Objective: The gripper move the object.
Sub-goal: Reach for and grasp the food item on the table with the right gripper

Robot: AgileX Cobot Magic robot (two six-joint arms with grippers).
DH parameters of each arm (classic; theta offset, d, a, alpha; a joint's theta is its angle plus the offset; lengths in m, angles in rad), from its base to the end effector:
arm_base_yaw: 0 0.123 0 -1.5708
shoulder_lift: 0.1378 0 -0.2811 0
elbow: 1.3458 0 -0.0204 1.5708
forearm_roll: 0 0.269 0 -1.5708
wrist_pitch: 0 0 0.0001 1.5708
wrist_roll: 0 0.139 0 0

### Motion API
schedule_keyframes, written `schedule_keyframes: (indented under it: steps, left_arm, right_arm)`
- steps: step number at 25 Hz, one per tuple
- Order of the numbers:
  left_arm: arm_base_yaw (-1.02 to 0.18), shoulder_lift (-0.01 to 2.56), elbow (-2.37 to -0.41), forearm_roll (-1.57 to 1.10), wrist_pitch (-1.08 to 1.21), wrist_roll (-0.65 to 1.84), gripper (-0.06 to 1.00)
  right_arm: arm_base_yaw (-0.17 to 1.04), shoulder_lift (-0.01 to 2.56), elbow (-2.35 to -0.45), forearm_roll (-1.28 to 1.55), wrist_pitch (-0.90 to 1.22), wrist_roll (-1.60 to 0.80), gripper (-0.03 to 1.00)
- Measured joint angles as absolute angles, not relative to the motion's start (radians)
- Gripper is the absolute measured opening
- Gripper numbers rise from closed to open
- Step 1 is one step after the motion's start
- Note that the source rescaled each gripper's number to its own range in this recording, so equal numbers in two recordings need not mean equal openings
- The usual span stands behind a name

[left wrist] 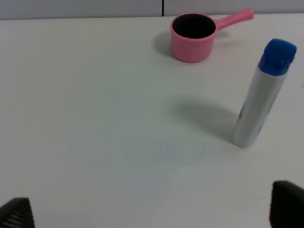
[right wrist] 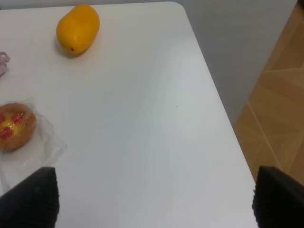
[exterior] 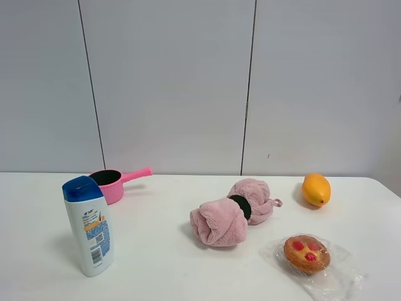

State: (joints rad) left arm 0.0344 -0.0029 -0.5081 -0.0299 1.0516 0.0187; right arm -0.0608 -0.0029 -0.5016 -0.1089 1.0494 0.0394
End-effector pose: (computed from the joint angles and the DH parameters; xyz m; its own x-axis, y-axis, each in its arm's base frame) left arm 0.0572 -0.0016 0.2682 -0.4376 -0.0112 -0.8991 -0.0094 0.9999 -0.0079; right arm 0.0567 -0.0166 0.2669 -0.4409 0.0119 -0.8975 0.1384 0.9889 -0.0549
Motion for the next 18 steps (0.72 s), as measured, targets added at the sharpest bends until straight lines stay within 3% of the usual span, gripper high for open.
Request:
schedule_keyframes:
  steps: [1, 18]
  left_arm:
    - [0.034, -0.003, -0.508, -0.03, 1.052, 0.019, 1.0]
    - [0.034, -0.003, -0.508, -0.03, 1.052, 0.019, 1.0]
  right_arm:
    - [-0.061, -0.003, -0.502, -0.109, 1.049, 0.039, 0.78]
    - [-0.061, -0.003, -0.502, -0.109, 1.049, 0.039, 0.78]
